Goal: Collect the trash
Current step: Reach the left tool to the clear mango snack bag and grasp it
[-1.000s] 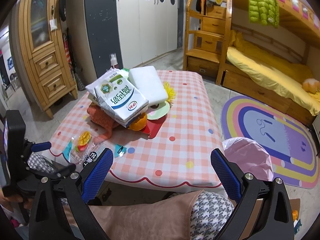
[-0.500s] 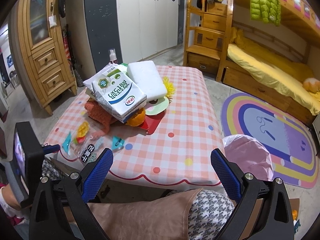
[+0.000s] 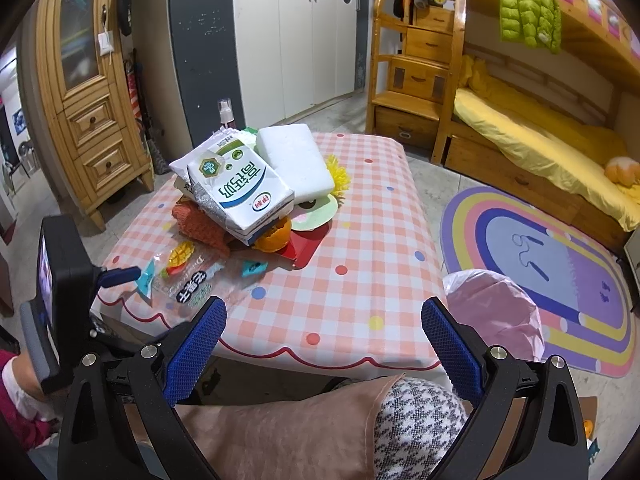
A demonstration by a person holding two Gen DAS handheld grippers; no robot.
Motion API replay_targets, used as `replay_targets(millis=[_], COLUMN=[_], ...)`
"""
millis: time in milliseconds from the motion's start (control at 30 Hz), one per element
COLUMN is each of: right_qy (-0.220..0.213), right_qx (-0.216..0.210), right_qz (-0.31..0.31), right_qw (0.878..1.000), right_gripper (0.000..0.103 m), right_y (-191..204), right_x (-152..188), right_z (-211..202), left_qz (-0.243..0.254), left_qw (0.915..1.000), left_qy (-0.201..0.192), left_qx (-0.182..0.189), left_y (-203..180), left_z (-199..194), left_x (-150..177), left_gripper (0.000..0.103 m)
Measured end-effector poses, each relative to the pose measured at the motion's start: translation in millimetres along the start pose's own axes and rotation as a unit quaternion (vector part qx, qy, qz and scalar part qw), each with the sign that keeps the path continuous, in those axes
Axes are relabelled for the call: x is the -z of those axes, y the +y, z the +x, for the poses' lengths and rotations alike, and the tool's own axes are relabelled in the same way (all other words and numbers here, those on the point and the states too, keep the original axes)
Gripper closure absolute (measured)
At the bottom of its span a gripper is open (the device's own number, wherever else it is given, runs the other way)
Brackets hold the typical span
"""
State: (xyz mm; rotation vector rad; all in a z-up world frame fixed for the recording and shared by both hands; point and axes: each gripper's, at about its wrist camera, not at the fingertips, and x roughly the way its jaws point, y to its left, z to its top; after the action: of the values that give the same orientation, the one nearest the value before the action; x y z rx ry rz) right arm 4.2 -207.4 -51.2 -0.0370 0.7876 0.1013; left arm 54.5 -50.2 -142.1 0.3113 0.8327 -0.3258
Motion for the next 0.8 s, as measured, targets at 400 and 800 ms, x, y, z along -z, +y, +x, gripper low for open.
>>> replay_targets(millis=[400,800], right_qy=[0.002,-0.046], right_qx=[-0.001,-0.031], right_qz=[0.016,0.019], right_qw=[1.000,0.998], right_gripper=[0.006,0.006], right_y=[-9,-9], right_x=[2,-7], right_z=[1,-4], left_qz=[0.009,-0.083], left_qw=[0.9998,0.9927], left_qy=[-0.015,-0.075], left_qx=[0.009,0.044], left_y=[-2,38], left_z=[-4,-76], left_x=[-25,-37], left_gripper=[0.059,0.103])
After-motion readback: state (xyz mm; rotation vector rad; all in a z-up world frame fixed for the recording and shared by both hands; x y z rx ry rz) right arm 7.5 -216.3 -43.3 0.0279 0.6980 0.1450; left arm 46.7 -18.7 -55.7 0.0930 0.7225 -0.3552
